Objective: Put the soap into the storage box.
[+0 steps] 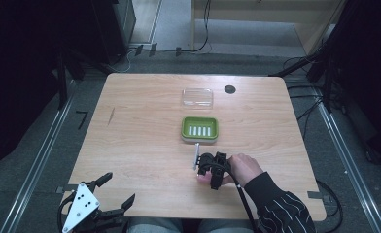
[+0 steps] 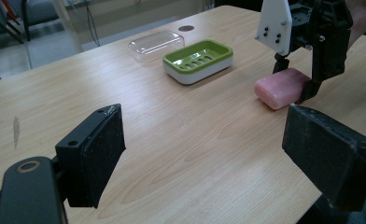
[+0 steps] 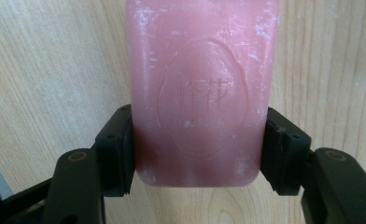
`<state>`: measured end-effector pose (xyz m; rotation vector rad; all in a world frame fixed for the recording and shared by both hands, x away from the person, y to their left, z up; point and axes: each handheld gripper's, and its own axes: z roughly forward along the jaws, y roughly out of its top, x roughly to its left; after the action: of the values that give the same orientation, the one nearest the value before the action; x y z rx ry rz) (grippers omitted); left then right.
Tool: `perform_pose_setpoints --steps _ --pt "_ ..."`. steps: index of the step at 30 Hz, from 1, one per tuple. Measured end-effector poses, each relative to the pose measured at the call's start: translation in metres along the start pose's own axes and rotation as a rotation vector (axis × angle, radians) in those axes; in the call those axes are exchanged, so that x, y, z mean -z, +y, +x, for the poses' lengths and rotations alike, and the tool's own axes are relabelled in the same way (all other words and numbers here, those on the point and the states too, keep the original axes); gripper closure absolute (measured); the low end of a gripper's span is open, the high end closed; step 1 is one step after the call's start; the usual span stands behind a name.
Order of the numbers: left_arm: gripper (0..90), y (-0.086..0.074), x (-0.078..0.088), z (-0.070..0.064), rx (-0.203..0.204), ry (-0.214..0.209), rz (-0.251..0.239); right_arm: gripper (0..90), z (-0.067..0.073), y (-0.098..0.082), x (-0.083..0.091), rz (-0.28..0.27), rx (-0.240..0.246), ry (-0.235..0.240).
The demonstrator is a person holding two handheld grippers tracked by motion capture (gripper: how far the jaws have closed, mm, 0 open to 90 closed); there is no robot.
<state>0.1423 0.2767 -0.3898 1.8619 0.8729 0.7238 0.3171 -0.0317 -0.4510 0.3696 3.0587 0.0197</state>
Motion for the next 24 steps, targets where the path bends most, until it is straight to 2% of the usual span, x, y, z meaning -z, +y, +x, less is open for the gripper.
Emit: perform_pose_setpoints --steps 24 --pt "13.9 0.0 0.0 0.0 0.0 -0.001 -0.001 38.5 -0.019 -0.018 0.004 -0.009 -0.063 -0.018"
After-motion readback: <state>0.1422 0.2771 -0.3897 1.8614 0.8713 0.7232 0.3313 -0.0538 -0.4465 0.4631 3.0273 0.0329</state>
